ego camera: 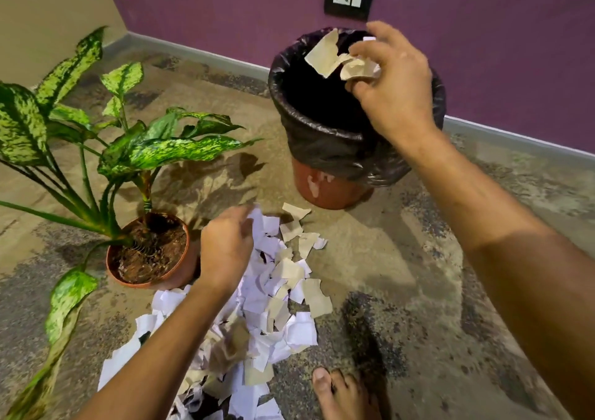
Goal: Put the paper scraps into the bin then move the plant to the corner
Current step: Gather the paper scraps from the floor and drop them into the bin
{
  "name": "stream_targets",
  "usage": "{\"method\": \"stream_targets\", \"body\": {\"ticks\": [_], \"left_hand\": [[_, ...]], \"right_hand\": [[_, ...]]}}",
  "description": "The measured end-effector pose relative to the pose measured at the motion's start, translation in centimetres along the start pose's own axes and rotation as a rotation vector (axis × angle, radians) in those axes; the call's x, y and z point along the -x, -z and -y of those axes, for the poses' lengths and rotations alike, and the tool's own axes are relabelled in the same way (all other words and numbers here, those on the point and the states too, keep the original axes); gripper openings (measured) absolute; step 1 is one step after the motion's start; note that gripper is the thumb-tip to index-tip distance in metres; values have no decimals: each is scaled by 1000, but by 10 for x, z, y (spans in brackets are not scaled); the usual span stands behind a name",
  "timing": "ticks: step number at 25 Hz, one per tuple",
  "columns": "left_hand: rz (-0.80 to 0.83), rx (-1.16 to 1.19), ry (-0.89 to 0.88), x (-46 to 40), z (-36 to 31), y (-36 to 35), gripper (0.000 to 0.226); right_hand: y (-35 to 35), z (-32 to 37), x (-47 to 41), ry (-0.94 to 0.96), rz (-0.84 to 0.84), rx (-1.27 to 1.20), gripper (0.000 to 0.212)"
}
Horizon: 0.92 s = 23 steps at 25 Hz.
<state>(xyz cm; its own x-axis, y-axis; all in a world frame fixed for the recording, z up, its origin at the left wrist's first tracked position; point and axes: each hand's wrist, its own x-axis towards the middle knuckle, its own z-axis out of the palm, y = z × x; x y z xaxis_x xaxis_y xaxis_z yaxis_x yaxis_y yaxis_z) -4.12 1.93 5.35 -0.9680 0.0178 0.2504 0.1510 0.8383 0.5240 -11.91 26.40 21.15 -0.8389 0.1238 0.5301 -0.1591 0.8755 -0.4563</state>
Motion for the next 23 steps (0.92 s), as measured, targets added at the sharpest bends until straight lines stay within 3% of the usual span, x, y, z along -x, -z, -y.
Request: {"method": "stream_targets", "body": {"ticks": [3, 8, 10, 17, 23], "left_hand": [[-113, 92, -93, -9, -33, 13, 24], [-392, 255, -449, -47, -99, 48, 16], [-437, 286, -493, -66, -125, 59, 18], [-314, 275, -402, -134, -182, 67, 24], [-33, 193, -412, -152, -193, 51, 32]], "right_hand": [[-1, -20, 1, -37, 33, 43, 48], [0, -38, 10, -28, 169, -58, 65], [3, -42, 11, -26, 208, -90, 68], [16, -36, 11, -114, 3, -235, 60], [19, -20, 29, -7, -83, -263, 52]]}}
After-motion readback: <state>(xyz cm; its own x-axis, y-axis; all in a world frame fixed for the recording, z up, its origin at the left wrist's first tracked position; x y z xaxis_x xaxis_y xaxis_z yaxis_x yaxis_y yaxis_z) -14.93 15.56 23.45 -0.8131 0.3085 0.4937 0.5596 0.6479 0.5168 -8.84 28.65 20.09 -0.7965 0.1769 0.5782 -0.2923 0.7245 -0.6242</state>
